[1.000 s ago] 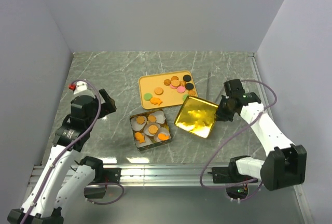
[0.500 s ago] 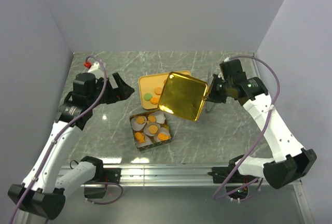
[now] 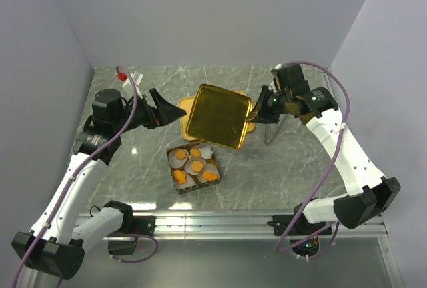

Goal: Pack the cookies

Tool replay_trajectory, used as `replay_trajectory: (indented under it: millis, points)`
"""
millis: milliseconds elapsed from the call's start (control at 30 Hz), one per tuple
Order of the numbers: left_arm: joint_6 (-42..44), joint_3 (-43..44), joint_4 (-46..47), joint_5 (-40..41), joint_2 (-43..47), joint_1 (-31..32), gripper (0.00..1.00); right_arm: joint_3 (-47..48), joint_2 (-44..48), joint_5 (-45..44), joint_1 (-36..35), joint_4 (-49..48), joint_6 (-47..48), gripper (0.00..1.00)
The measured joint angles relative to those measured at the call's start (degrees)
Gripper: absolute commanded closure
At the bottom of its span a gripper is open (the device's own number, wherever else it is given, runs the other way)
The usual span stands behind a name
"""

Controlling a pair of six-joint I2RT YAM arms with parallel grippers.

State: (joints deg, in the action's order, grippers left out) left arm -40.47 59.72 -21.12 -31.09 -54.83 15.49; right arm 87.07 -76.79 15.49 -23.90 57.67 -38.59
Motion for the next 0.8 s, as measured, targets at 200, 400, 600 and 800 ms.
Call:
replay_trajectory:
  millis: [200,400,600,800]
  points:
    - [-2.6,-3.3,3.4,-1.9,-0.2,0.1,0.02,1.1,-2.0,3.2,-1.1,-1.1,-1.4,1.00]
    - [-4.8,-4.0,5.9,-2.9,-1.9,1.0,0.18,2.3,-3.3,5.4,-1.7,-2.4,-2.3,1.00]
    - [-6.6,-3.9,8.4,-4.7,-3.5,2.3,0.52,2.9,-4.2,7.5,-2.4,-4.0,-2.7,1.00]
    - [-7.4,-1.7,7.9,-5.2,-4.4,3.4,0.97,3.1,-6.1,8.4,-2.7,-5.2,-3.1,1.00]
